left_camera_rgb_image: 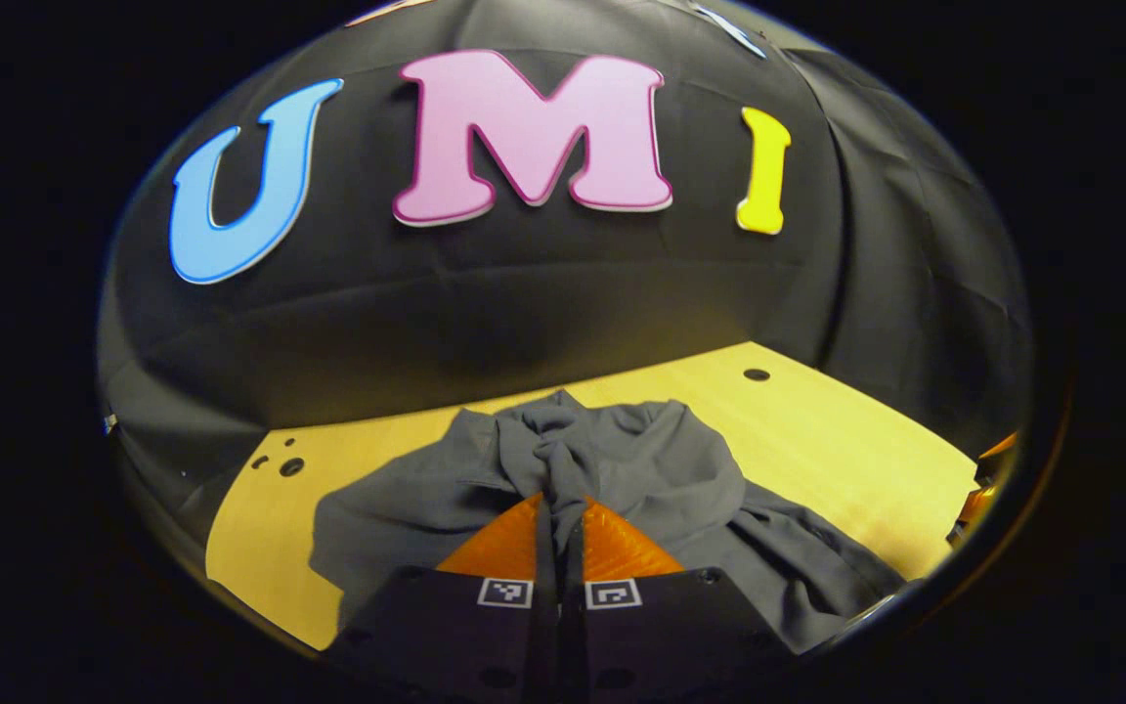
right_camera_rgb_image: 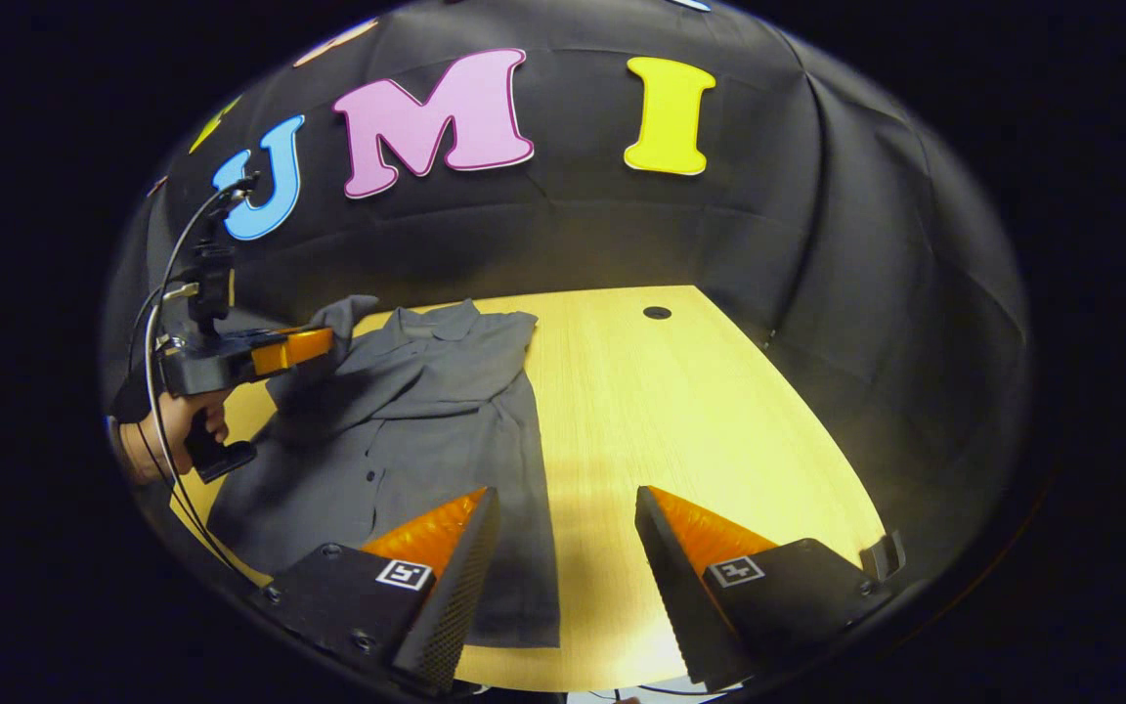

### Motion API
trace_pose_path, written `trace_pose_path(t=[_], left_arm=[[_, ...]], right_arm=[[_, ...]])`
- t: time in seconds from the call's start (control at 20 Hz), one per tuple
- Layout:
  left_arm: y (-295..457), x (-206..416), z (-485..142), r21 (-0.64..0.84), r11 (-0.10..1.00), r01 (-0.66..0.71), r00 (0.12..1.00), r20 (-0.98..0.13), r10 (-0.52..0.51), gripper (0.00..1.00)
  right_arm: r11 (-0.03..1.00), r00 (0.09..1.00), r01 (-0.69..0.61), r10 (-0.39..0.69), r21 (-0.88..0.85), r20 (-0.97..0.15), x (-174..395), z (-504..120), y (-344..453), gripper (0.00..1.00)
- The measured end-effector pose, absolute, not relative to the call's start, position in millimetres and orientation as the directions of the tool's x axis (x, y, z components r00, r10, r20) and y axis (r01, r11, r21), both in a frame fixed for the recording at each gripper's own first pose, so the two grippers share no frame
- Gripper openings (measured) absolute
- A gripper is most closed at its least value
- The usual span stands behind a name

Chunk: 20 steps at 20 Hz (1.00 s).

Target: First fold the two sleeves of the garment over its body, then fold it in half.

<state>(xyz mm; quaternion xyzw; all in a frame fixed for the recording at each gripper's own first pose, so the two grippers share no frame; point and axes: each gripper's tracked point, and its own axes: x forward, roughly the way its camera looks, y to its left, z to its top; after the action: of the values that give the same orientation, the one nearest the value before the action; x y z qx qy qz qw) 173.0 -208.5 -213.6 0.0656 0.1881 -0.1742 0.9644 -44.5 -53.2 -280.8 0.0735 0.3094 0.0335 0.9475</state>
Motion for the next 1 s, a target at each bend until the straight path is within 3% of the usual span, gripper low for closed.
trace_pose_path(t=[0.2,0.25,0.35,0.6,0.7,0.8,1.0], left_arm=[[-235,176,-247,0.026,0.927,0.373,0.846,-0.420,-0.329,0.07],[-240,176,-255,0.011,0.926,0.376,0.839,-0.429,-0.336,0.09],[-247,174,-265,-0.018,0.921,0.389,0.821,-0.448,-0.355,0.16],[-243,163,-283,-0.026,0.929,0.369,0.801,-0.498,-0.332,0.62],[-231,154,-282,-0.032,0.939,0.343,0.802,-0.511,-0.310,0.88],[-214,146,-276,-0.029,0.947,0.320,0.810,-0.511,-0.289,0.96],[-172,119,-254,-0.036,0.953,0.300,0.822,-0.498,-0.278,0.97]], right_arm=[[0.987,0.791,-0.052,0.135,0.155,-0.597,-32,-294,-58,0.86],[0.986,0.787,-0.056,0.140,0.157,-0.601,-29,-297,-60,0.81],[0.985,0.779,-0.064,0.151,0.163,-0.609,-25,-302,-61,0.86],[0.978,0.766,-0.089,0.187,0.186,-0.615,-18,-309,-54,0.87],[0.975,0.761,-0.097,0.202,0.200,-0.616,-18,-309,-49,0.89],[0.971,0.756,-0.103,0.218,0.217,-0.617,-21,-309,-41,0.93],[0.968,0.737,-0.100,0.226,0.229,-0.637,-41,-312,-29,1.00]])
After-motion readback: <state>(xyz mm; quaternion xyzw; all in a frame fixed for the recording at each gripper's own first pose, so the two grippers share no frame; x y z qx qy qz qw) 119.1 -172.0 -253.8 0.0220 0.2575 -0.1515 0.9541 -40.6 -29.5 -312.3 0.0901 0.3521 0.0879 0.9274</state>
